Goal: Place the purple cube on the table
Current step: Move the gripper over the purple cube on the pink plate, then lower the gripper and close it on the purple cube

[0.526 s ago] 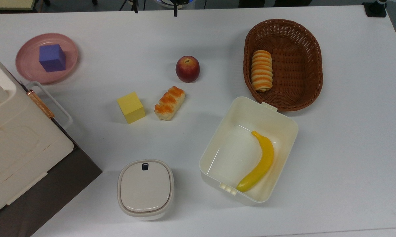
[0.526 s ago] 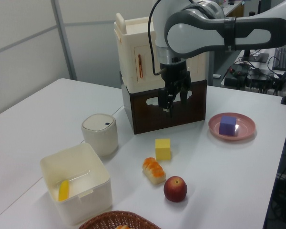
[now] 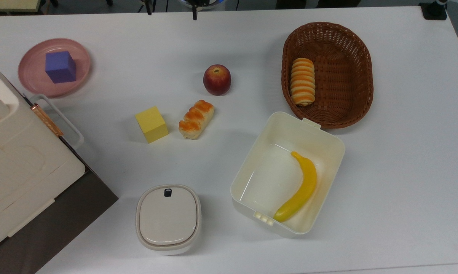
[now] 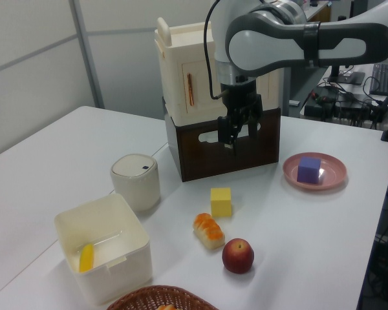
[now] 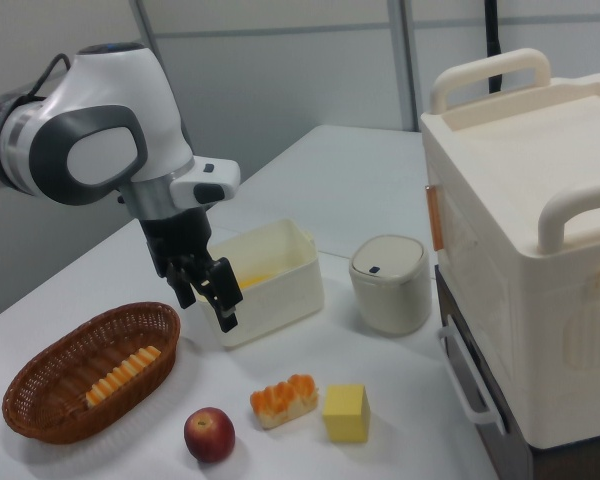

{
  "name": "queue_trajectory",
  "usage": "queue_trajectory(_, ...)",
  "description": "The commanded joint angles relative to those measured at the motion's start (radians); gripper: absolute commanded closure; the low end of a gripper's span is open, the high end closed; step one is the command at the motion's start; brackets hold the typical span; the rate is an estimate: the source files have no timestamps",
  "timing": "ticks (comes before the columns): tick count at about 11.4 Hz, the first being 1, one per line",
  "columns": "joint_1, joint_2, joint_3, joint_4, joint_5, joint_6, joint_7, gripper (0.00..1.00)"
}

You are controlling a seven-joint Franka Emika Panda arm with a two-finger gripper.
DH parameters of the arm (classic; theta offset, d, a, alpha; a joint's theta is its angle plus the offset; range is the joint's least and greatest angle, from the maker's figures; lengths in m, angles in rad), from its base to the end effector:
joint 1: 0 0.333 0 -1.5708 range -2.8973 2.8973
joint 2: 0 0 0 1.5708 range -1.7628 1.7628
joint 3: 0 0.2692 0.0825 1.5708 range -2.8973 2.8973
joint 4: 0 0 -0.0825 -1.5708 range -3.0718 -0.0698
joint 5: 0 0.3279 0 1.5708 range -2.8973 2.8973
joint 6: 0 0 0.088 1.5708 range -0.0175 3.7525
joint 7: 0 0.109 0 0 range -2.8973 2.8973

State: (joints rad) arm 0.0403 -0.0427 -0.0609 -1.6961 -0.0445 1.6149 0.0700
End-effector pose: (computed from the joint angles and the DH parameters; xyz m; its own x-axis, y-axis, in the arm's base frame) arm 0.4881 -0.0153 0.5484 0.9955 -0.0883 -0.0356 -0.0867 -0.9952 0.0443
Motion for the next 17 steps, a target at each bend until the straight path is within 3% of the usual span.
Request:
queue_trajectory(1, -0.063, -0.011, -0.008, -0.02, -0.011, 0.0, -0.178, 0.0)
queue_trajectory(3, -0.144, 0.001, -0.008, -0.022, -0.011, 0.029, -0.328, 0.0)
queue_trajectory(7, -0.379, 0.067, -0.008, -0.031, -0.011, 0.094, -0.67, 0.0)
queue_trajectory(9, -0.457, 0.118, -0.008, -0.054, -0.011, 0.147, -0.772, 0.0)
queue_trajectory(13, -0.533, 0.251, -0.011, -0.091, -0.06, 0.311, -0.852, 0.0)
queue_trajectory(17, -0.571, 0.314, -0.01, -0.148, -0.081, 0.425, -0.877, 0.0)
